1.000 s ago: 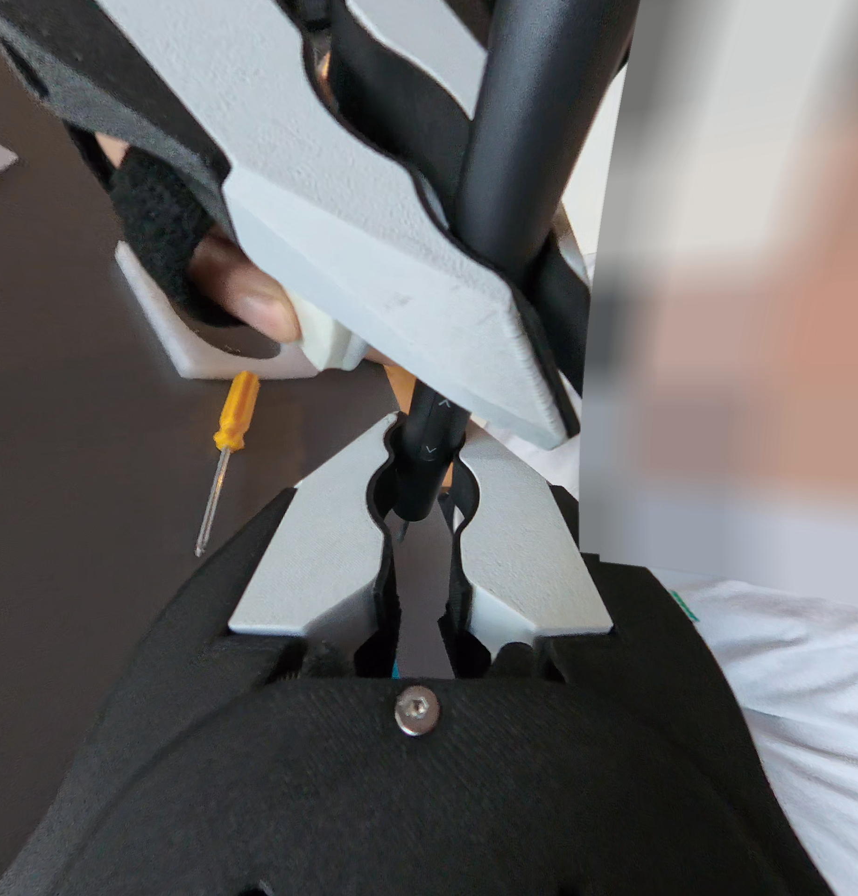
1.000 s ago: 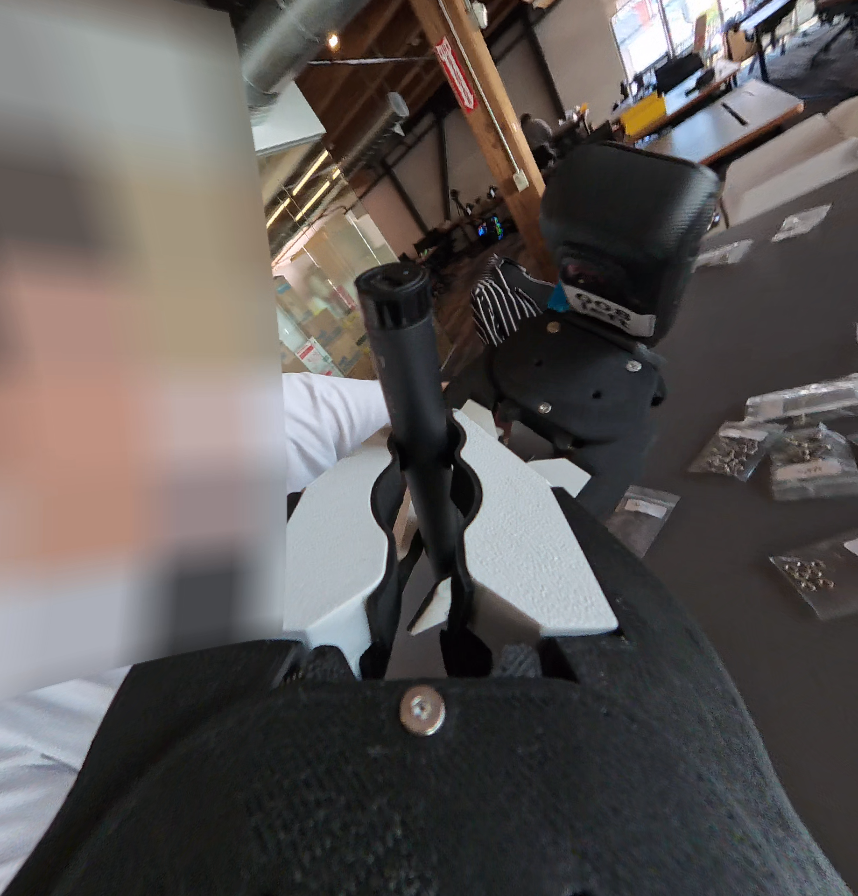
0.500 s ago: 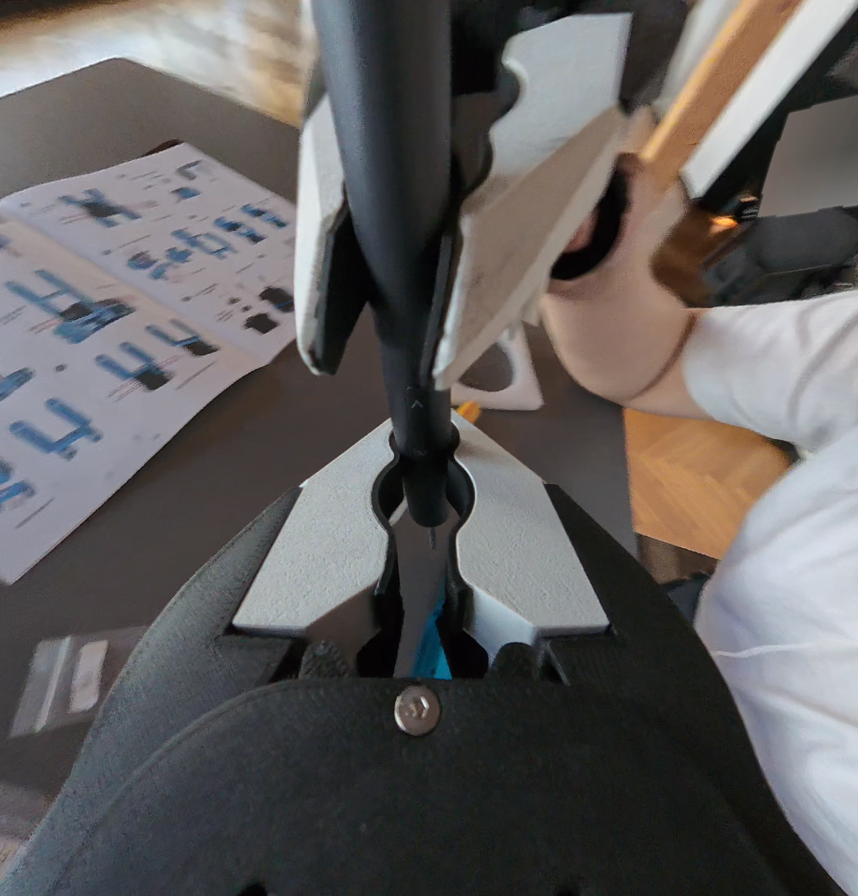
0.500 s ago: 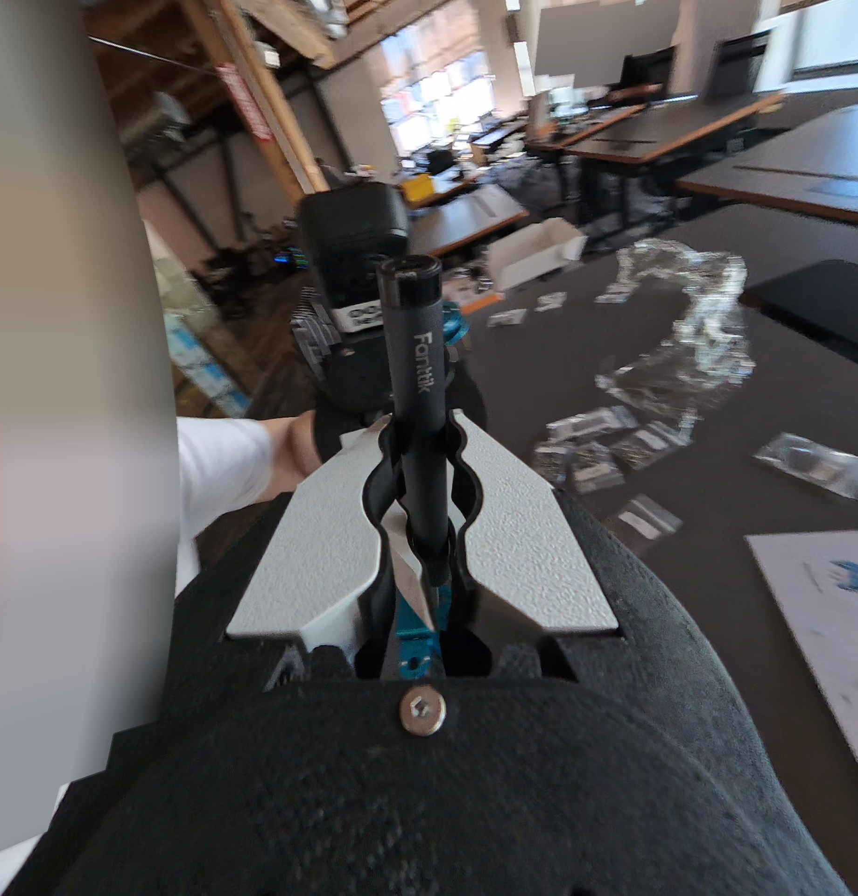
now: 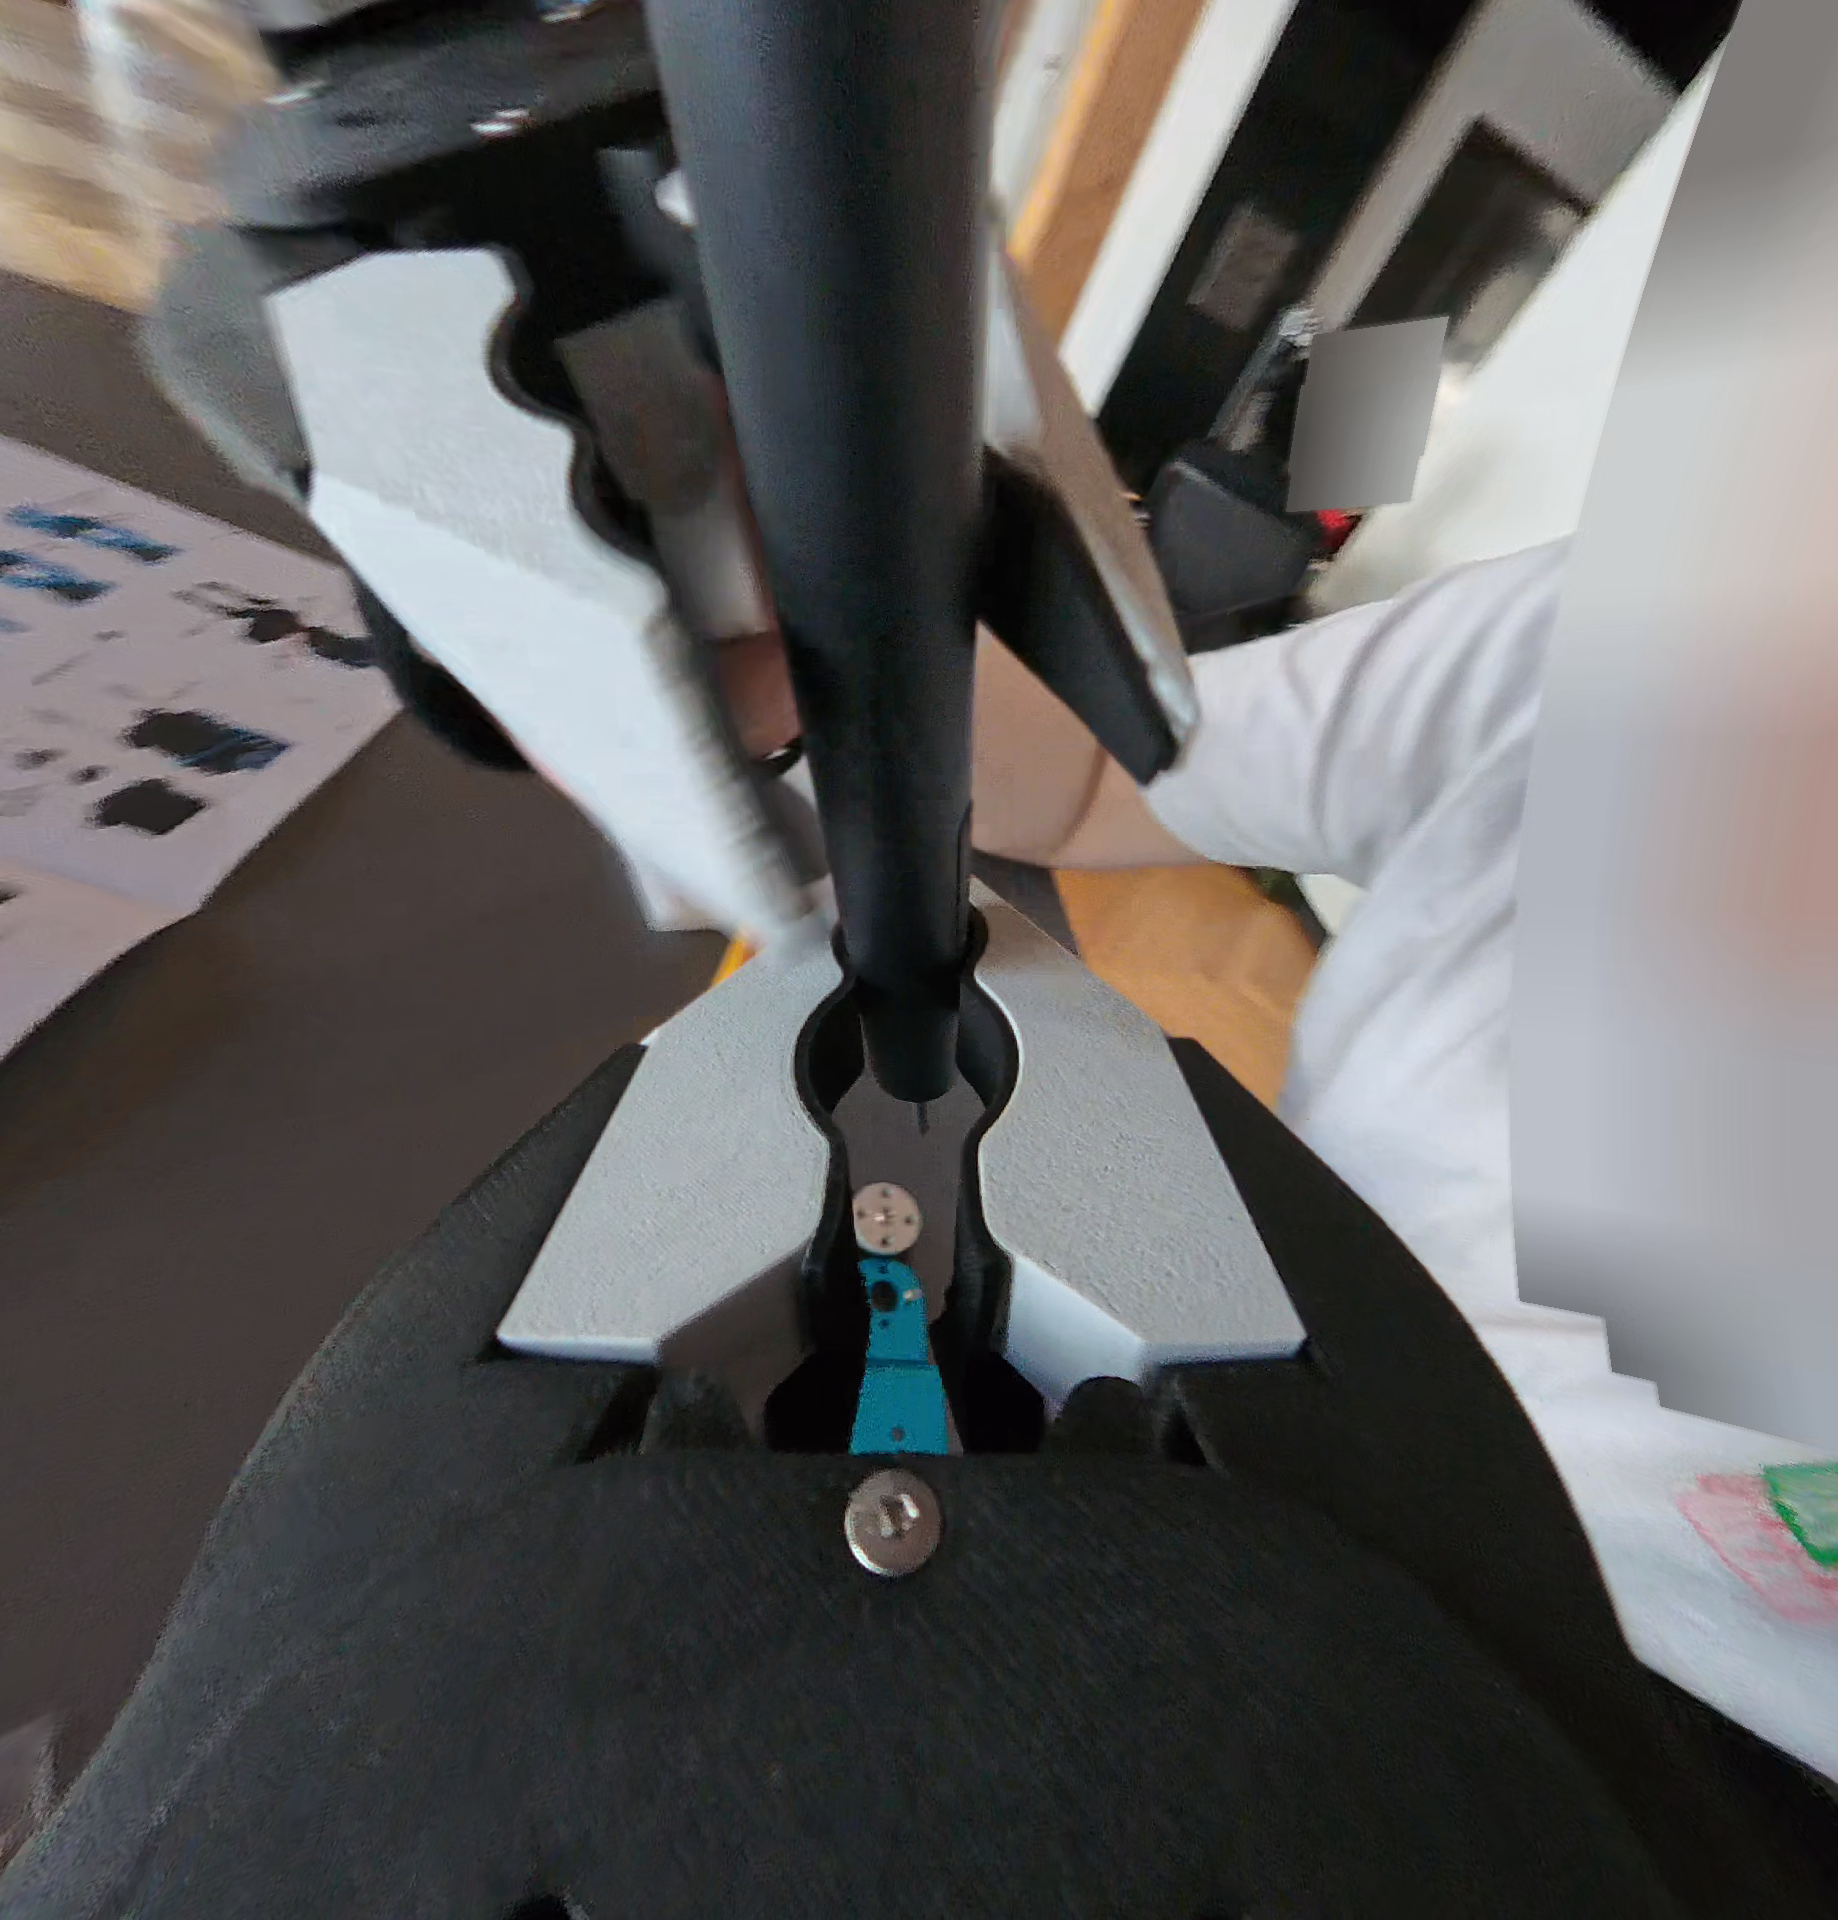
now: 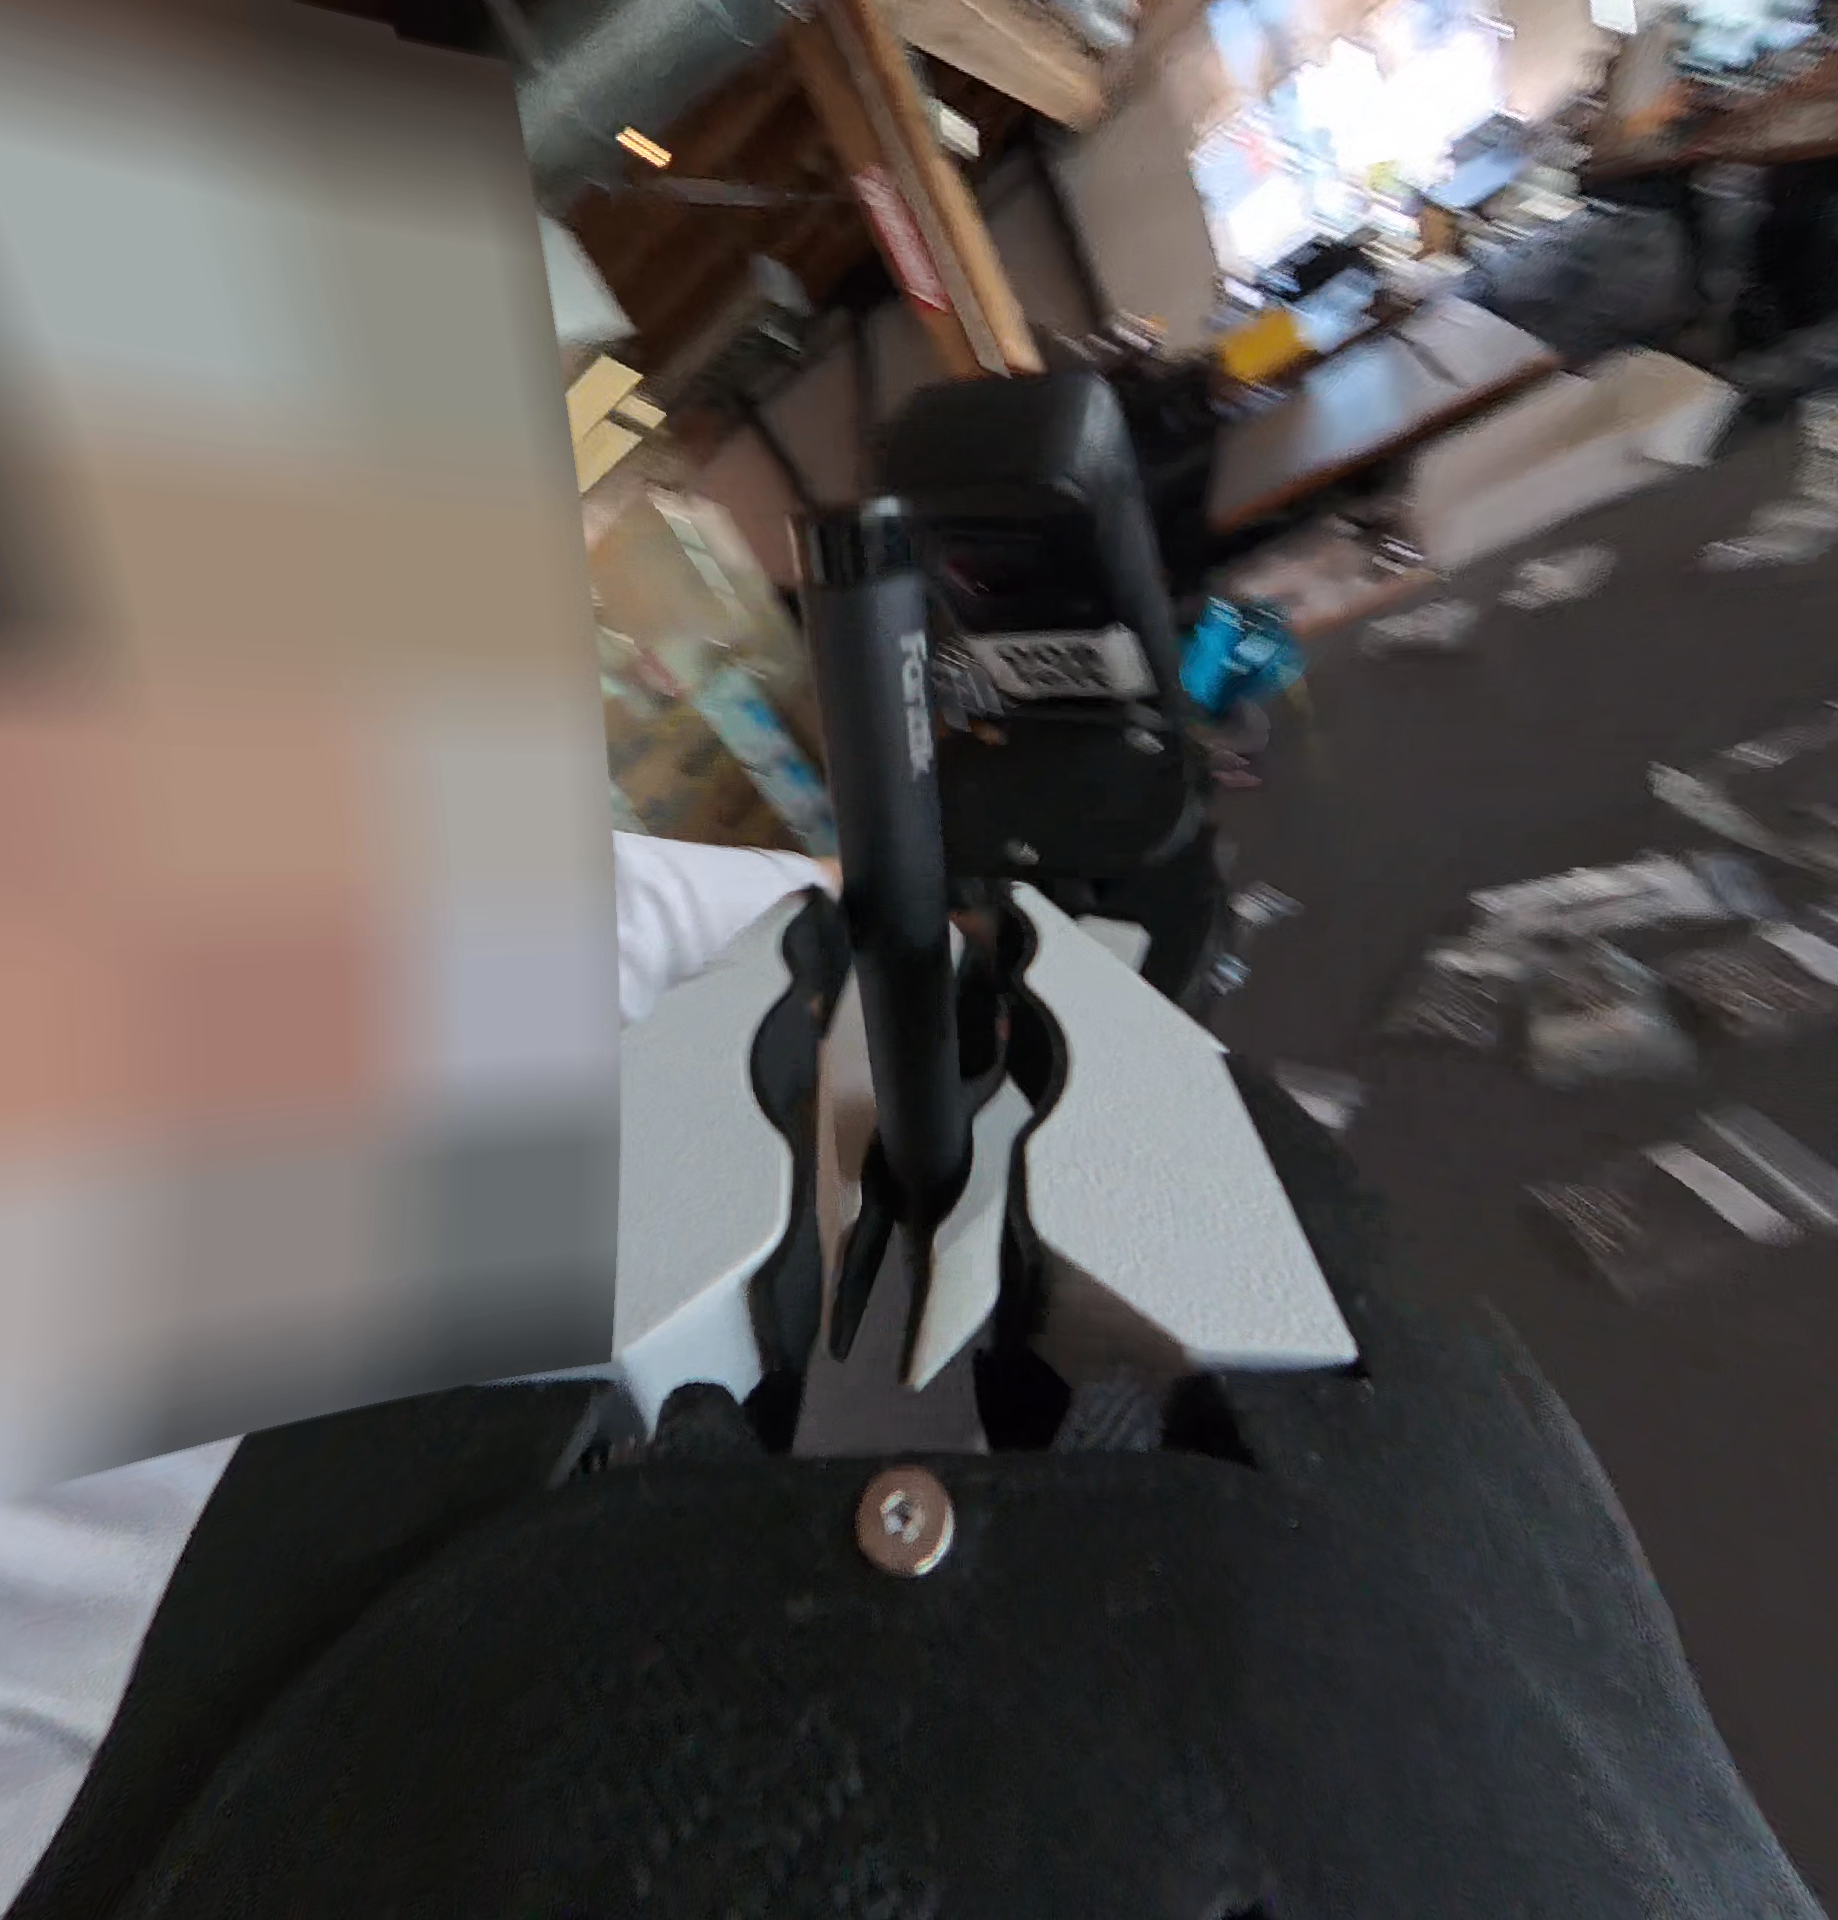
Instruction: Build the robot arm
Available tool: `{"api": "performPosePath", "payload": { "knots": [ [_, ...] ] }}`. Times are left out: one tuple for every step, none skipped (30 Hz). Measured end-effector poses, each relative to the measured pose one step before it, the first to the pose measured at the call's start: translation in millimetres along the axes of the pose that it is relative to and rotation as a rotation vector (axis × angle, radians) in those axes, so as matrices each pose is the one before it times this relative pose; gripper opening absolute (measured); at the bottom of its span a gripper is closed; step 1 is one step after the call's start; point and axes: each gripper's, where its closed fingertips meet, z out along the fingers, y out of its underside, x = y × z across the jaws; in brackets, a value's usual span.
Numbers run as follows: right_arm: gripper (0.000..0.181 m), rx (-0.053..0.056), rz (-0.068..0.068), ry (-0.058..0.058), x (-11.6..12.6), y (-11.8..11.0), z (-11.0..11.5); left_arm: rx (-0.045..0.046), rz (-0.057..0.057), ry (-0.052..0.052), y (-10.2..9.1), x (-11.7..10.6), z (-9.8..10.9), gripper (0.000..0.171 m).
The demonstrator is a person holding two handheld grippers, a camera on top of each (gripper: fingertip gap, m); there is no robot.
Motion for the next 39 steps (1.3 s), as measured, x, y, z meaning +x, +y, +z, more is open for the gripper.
{"api": "performPosePath", "payload": {
  "knots": [
    [0.041,-0.0513,-0.0365,0.0936,7.01,4.38,-2.3,0.00182,-0.0086,-0.0506,-0.79,-7.78,-3.06,0.01],
    [0.042,-0.0496,-0.0513,0.0789,4.55,4.87,-2.32,-0.00061,-0.0155,-0.029,-0.55,-5.25,-2.8,0.01],
    [0.04,-0.0479,-0.0353,0.0676,3.6,4.78,-2.1,-0.00143,-0.0189,-0.0213,-0.57,-4.23,-2.42,0.01],
    [0.039,-0.0267,-0.0172,0.0502,3.09,2.08,-1.47,0.0028,-0.0149,-0.0208,-0.81,-3.77,-1.96,0.01],
    [0.038,-0.0155,-0.0097,0.0348,2.44,1.43,-0.42,-0.00023,-0.0089,-0.0136,-0.32,-2.25,-1.41,0.01],
    [0.035,-0.0195,-0.0033,0.0159,1.26,2.77,0.71,-0.00694,-0.0068,-0.0118,0.5,-1.51,-0.59,0.01],
    [0.033,-0.0235,0.0083,0.008,1.74,3.92,1.71,-0.00988,-0.0043,-0.0178,1.17,-1.94,-0.09,0.01],
    [0.03,-0.0207,0.0101,-0.0024,1.1,3.89,1.9,-0.01362,-0.0007,-0.0177,1.76,-1.71,0.36,0.01],
    [0.017,-0.0158,0.0021,-0.0152,-0.38,3.05,1.35,-0.01178,-0.0002,-0.0135,1.48,-1.13,0.48,0.01],
    [0.017,-0.0014,0.0102,-0.0085,0.71,0.7,0.54,-0.00768,-0.0015,-0.0176,1.15,-1.81,0.46,0.01],
    [0.016,-0.0025,0.0138,-0.0133,-0.25,0.89,-0.22,-0.00359,0.0048,-0.0061,0.84,-0.65,0.38,0.01],
    [0.016,-0.0086,0.0121,-0.0129,-0.65,1.62,-0.43,-0.00651,0.0038,0.0086,1.19,0.89,0.5,0.01],
    [0.016,-0.0087,0.0031,-0.0099,-0.71,1.46,-0.78,-0.01028,0.0004,0.0177,1.54,1.51,0.5,0.01],
    [0.016,-0.0001,-0.0023,-0.0125,-1.38,0.32,-0.89,-0.00695,0.0008,0.0259,0.66,2.41,-0.21,0.011],
    [0.016,0.0079,-0.0013,-0.015,-1.49,-0.71,-0.89,0.00272,0.0025,0.0278,-0.83,2.64,-0.83,0.014],
    [0.016,0.009,0.0042,-0.0159,-1.07,-0.87,-0.57,0.0079,0.0035,0.0193,-1.27,1.65,-0.89,0.015],
    [0.016,0.0045,0.0058,-0.0184,-1.28,-0.38,-0.36,0.00599,0.0086,0.0172,-0.53,1.4,-0.58,0.013],
    [0.016,-0.0048,0.0041,-0.0164,-1.15,1.02,-0.11,-0.00273,0.0127,0.0205,0.98,1.92,0.05,0.011],
    [0.016,-0.0179,-0.0014,-0.0075,-0.08,3.19,0.03,-0.01528,0.008,0.0154,2.82,0.83,0.51,0.013],
    [0.016,-0.0183,-0.0037,0.0056,1.4,3.35,0.07,-0.02175,0.0012,0.0125,3.43,0.28,0.63,0.016],
    [0.016,-0.0099,-0.001,0.0109,1.9,1.92,0.16,-0.0176,0.0001,0.0063,2.79,-0.45,0.48,0.019],
    [0.016,-0.0077,0.0029,0.0034,0.89,1.44,0.34,-0.0075,0.0051,-0.0011,1.64,-1.11,0.51,0.019],
    [0.016,-0.0096,0.0038,-0.0028,-0.08,1.62,0.17,-0.00836,0.0074,0.0019,2.11,-0.25,0.57,0.019],
    [0.016,-0.0073,0.0036,-0.0003,0.1,1.23,-0.14,-0.01914,0.0033,0.0106,3.22,0.92,0.59,0.02],
    [0.016,-0.0069,0.0008,-0.001,-0.38,1.2,-0.5,-0.02269,-0.0043,0.0168,3.2,2.08,0.62,0.024],
    [0.016,-0.009,-0.002,0.0017,-0.23,1.36,-0.69,-0.01412,-0.0076,0.0105,1.64,1.14,0.31,0.028],
    [0.017,-0.0038,-0.0017,0.004,-0.05,0.47,-1.06,-0.00011,-0.0036,0.002,0.2,-0.12,0.17,0.028],
    [0.017,-0.0044,-0.0005,0.0014,-0.1,0.71,-0.89,0.00059,-0.0026,-0.002,0.7,-1.15,0.08,0.026],
    [0.017,-0.0044,0.0009,0.0015,0.3,0.73,-0.69,-0.00313,-0.0053,-0.004,1.07,-2.19,0.13,0.023],
    [0.016,0.0002,0.0025,-0.0043,-0.01,0.33,-0.04,0.00018,-0.0076,0.0009,1.03,-1.69,0.6,0.017],
    [0.016,0.0009,0.006,-0.004,0.8,0.41,1.02,0.00511,-0.0131,0.0084,0.43,-0.56,1.14,0.017],
    [0.016,-0.0017,0.011,-0.0077,1.12,0.92,1.9,-0.00301,-0.0139,0.0106,1.15,-0.16,1.14,0.017],
    [0.016,-0.0071,0.0121,-0.0101,0.9,1.77,2.47,-0.01176,-0.0143,0.0078,2.61,-0.49,1.03,0.017],
    [0.016,-0.0081,0.0076,-0.0081,1.28,1.92,2.54,-0.01833,-0.0104,0.0047,3.3,-0.58,0.92,0.017],
    [0.016,-0.0077,0.0039,-0.0043,1.72,1.95,2.29,-0.01826,-0.0013,-0.0044,3.32,-1.62,0.83,0.017],
    [0.016,-0.0062,0.0053,-0.0001,2.19,1.74,2.15,-0.01609,0.0028,-0.0143,3.08,-2.74,0.73,0.017],
    [0.016,-0.0084,0.0047,-0.0025,1.62,2.14,2.09,-0.01477,0.0008,-0.0097,3.13,-2.19,0.8,0.016],
    [0.016,-0.0111,0.005,-0.0071,0.88,2.46,2.48,-0.01814,-0.0096,0.0058,3.76,-0.34,1.1,0.016],
    [0.016,-0.0127,0.0071,-0.0062,1.11,2.56,2.91,-0.0205,-0.0215,0.016,4.06,0.42,1.23,0.016]
  ]
}}
